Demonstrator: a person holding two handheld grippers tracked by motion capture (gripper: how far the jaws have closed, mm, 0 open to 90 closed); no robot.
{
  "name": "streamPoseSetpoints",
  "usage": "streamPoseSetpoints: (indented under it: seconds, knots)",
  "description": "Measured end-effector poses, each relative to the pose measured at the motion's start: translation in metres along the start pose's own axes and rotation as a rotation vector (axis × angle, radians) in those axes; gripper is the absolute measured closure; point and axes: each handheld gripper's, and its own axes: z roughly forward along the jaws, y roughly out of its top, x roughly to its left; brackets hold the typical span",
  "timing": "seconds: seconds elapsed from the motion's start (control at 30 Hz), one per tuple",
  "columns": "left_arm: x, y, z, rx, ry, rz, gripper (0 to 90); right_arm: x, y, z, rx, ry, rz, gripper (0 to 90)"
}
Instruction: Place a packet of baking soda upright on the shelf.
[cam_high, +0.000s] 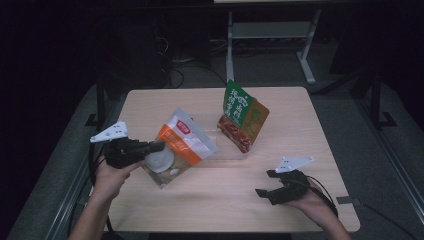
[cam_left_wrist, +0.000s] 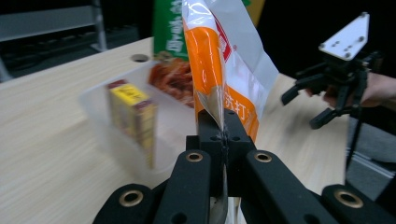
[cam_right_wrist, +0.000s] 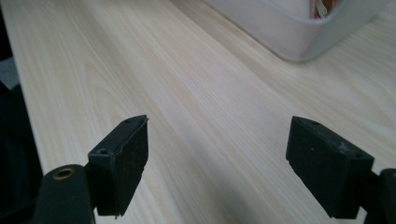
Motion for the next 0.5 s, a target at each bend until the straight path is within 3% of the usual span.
streamPoseSetpoints:
  seconds: [0.17, 0.4, 0.5]
  knots:
    - [-0.01, -0.002, 0.022, 0.003, -0.045, 0.009, 89.7, 0.002, 0.009, -0.002, -0.065, 0.033, -0.002, 21.8]
    - [-0.022, -0.002, 0.049, -0.014, -0.093, -0.012, 89.7, 0.008, 0.03, 0.001, -0.181, 0.137, 0.007, 23.5]
    - [-0.027, -0.001, 0.059, -0.016, -0.113, -0.012, 89.7, 0.011, 0.042, 0.005, -0.23, 0.16, -0.001, 24.8]
